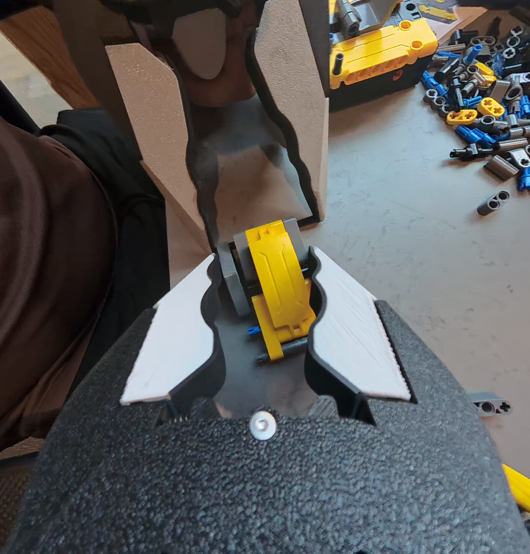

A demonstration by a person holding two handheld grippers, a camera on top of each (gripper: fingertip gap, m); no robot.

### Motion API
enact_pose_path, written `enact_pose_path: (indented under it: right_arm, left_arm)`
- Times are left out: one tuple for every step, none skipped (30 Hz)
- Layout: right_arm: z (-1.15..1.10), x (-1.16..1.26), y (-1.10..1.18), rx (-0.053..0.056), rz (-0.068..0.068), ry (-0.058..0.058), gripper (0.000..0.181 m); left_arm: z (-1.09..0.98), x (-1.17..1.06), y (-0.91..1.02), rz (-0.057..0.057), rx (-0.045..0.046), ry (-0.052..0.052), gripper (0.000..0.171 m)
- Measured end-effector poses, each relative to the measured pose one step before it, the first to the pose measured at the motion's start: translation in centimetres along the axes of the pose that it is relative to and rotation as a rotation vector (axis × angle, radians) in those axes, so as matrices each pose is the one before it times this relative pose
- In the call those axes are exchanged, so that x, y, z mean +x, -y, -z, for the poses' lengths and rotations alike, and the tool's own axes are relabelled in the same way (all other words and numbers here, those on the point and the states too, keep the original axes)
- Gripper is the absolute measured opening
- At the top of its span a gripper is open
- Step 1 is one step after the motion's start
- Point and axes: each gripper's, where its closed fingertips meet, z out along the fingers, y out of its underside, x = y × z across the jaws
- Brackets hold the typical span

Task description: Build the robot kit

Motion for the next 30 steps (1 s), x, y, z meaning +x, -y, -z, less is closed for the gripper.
enact_pose_path:
  right_arm:
    - [0.111, -0.053, 0.010, 0.0011, -0.0004, 0.0099, 0.058]
    - [0.294, 0.370, 0.090, 0.0064, -0.0197, -0.0062, 0.057]
    - [0.508, 0.117, 0.280, 0.0190, -0.0406, 0.0290, 0.057]
    - [0.668, -0.193, 0.496, 0.0319, -0.0537, 0.0578, 0.057]
    - [0.768, -0.150, 0.739, 0.0439, -0.0470, 0.0523, 0.057]
    - [0.771, -0.020, 0.837, 0.0482, -0.0296, 0.0328, 0.057]
    - [0.632, -0.138, 0.676, 0.0317, -0.0275, 0.0391, 0.057]
    - [0.498, -0.348, 0.573, 0.0206, -0.0373, 0.0526, 0.057]
    - [0.346, -0.551, 0.498, 0.0170, -0.0483, 0.0667, 0.057]
    - [0.181, -0.836, 0.311, 0.0054, -0.0537, 0.0857, 0.057]
    - [0.047, -0.701, 0.309, 0.0068, -0.0453, 0.0713, 0.057]
    - [-0.074, -0.540, 0.300, 0.0137, -0.0402, 0.0571, 0.057]
    - [-0.196, -0.749, 0.101, 0.0035, -0.0450, 0.0730, 0.057]
    - [-0.279, -0.660, 0.075, 0.0048, -0.0356, 0.0661, 0.057]
    - [-0.294, -0.376, 0.098, 0.0092, -0.0252, 0.0441, 0.057]
    - [-0.185, -0.166, 0.097, 0.0120, -0.0254, 0.0297, 0.057]
    - [-0.029, -0.057, 0.058, 0.0103, -0.0230, 0.0226, 0.057]
    - [-0.017, 0.069, 0.005, 0.0087, -0.0150, 0.0098, 0.057]
    - [-0.049, 0.185, -0.033, 0.0048, -0.0011, -0.0074, 0.057]
    - [-0.007, 0.245, -0.072, -0.0005, 0.0083, -0.0208, 0.058]
    - [0.147, 0.264, 0.004, 0.0007, 0.0167, -0.0298, 0.059]
    - [0.338, 0.387, 0.225, 0.0099, 0.0215, -0.0453, 0.059]
    - [0.456, 0.528, 0.385, 0.0151, 0.0250, -0.0595, 0.060]
    - [0.475, 0.377, 0.464, 0.0171, 0.0364, -0.0545, 0.061]
    - [0.424, 0.216, 0.551, 0.0197, 0.0440, -0.0484, 0.058]
    - [0.331, 0.203, 0.578, 0.0208, 0.0473, -0.0503, 0.058]
    - [0.193, 0.085, 0.502, 0.0141, 0.0485, -0.0453, 0.058]
    - [0.046, -0.048, 0.406, 0.0067, 0.0484, -0.0383, 0.058]
    - [-0.076, -0.087, 0.273, -0.0023, 0.0481, -0.0381, 0.058]
    - [-0.198, -0.077, 0.088, -0.0149, 0.0499, -0.0401, 0.058]
  left_arm:
    - [0.058, 0.112, 0.091, -0.0034, 0.00744, -0.0056, 0.068]
    - [0.335, -0.030, 0.334, -0.0061, 0.02688, 0.0040, 0.060]
    - [0.460, -0.216, 0.499, -0.0194, 0.04272, 0.0301, 0.058]
    - [0.486, -0.192, 0.353, -0.0269, 0.03262, 0.0344, 0.063]
    - [0.390, 0.004, 0.197, -0.0362, 0.01638, 0.0233, 0.063]
    - [0.276, -0.264, 0.159, -0.0475, 0.00693, 0.0436, 0.063]
    - [0.173, -0.651, 0.177, -0.0612, -0.00139, 0.0732, 0.063]
    - [0.141, -0.636, 0.331, -0.0684, -0.00250, 0.0713, 0.063]
    - [0.171, -0.461, 0.698, -0.0596, 0.01185, 0.0557, 0.063]
    - [0.254, -0.486, 1.029, -0.0445, 0.02289, 0.0460, 0.063]
    - [0.266, -0.411, 1.168, -0.0257, 0.02565, 0.0252, 0.062]
    - [0.203, 0.030, 1.064, -0.0079, 0.02221, -0.0178, 0.058]
    - [0.065, 0.009, 0.766, 0.0112, 0.00903, -0.0258, 0.056]
    - [0.024, -0.016, 0.540, 0.0172, 0.00601, -0.0273, 0.047]
    - [0.024, 0.144, 0.415, 0.0221, 0.01365, -0.0372, 0.035]
    - [0.033, 0.533, 0.136, 0.0198, 0.00329, -0.0606, 0.024]
    - [0.033, 0.444, -0.027, 0.0277, -0.00230, -0.0445, 0.015]
    - [0.051, 0.034, -0.135, 0.0196, -0.00237, -0.0073, 0.014]
    - [0.023, 0.169, -0.304, 0.0208, -0.01214, -0.0122, 0.014]
    - [-0.004, 0.191, -0.344, 0.0541, -0.01423, -0.0201, 0.014]
    - [0.024, 0.134, -0.255, 0.0815, -0.00496, -0.0283, 0.014]
    - [0.048, 0.069, -0.282, 0.0900, -0.00129, -0.0342, 0.013]
    - [0.031, -0.137, -0.462, 0.0834, -0.00973, -0.0257, 0.013]
    - [0.001, -0.237, -0.448, 0.0722, -0.00578, -0.0205, 0.013]
    - [-0.009, -0.232, -0.328, 0.0761, 0.00160, -0.0220, 0.013]
    - [-0.033, -0.111, -0.218, 0.0782, 0.00512, -0.0317, 0.014]
    - [-0.062, -0.126, -0.183, 0.0664, 0.00466, -0.0286, 0.014]
    - [-0.115, -0.260, -0.202, 0.0497, -0.00064, -0.0137, 0.014]
    - [-0.150, -0.468, -0.253, 0.0342, -0.00649, 0.0049, 0.014]
    - [-0.204, -0.434, -0.356, 0.0278, -0.01642, 0.0056, 0.014]
